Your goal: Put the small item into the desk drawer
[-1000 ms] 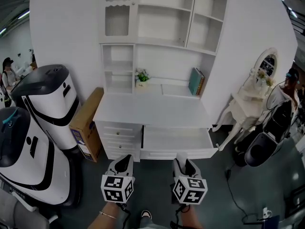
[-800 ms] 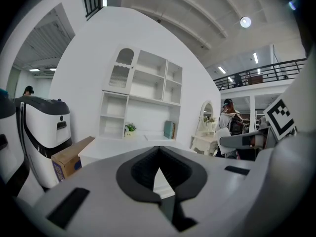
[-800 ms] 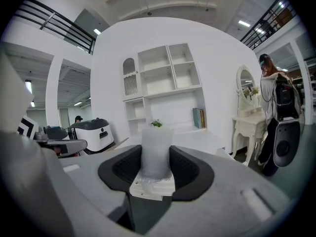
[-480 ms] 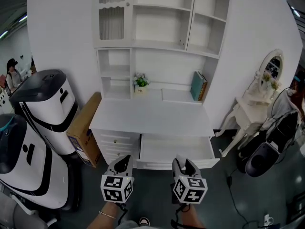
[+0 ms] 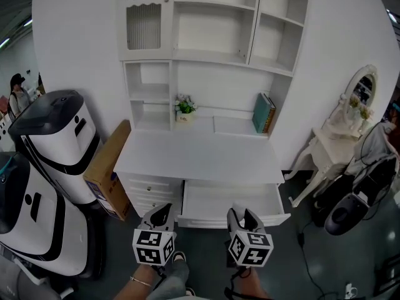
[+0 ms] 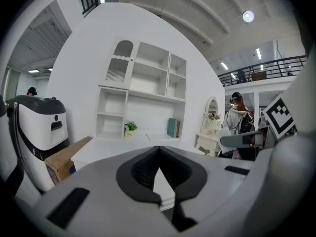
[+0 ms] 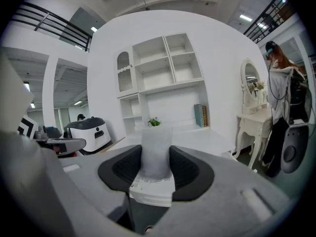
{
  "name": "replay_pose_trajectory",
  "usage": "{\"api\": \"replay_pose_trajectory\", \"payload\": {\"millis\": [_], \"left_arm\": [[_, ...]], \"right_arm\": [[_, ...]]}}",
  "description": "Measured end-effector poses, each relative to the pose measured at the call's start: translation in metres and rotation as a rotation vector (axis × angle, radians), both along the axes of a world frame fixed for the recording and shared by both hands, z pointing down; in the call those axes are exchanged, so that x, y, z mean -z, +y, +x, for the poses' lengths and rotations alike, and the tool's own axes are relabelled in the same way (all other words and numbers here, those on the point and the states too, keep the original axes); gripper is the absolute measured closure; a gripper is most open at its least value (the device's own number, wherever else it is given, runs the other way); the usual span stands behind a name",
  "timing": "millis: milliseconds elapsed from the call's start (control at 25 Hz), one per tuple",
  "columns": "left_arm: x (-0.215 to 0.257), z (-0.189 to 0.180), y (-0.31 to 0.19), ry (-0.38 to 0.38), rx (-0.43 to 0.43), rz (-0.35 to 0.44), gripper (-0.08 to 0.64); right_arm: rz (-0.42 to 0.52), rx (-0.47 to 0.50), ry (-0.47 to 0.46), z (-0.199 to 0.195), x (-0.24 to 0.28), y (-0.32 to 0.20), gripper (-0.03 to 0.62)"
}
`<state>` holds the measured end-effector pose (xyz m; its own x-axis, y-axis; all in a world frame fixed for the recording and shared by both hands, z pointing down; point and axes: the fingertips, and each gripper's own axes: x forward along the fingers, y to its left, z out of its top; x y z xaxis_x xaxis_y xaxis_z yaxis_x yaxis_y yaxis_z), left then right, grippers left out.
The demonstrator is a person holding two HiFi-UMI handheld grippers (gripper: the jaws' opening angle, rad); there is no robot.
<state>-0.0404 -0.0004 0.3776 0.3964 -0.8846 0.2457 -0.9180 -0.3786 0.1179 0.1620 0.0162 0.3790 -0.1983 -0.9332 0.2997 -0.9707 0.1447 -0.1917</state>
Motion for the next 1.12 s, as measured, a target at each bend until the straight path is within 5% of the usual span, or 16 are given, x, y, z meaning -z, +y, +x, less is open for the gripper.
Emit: {"api": "replay_pose_trajectory", "payload": {"millis": [1120], "left_arm": [[0.032,0.002,-0.259,0.126,-0.068,0.019,0.561]], "right_arm": [[0.014,-0.049,0.108,-0.007,0.043,-0.241,0.416]]}}
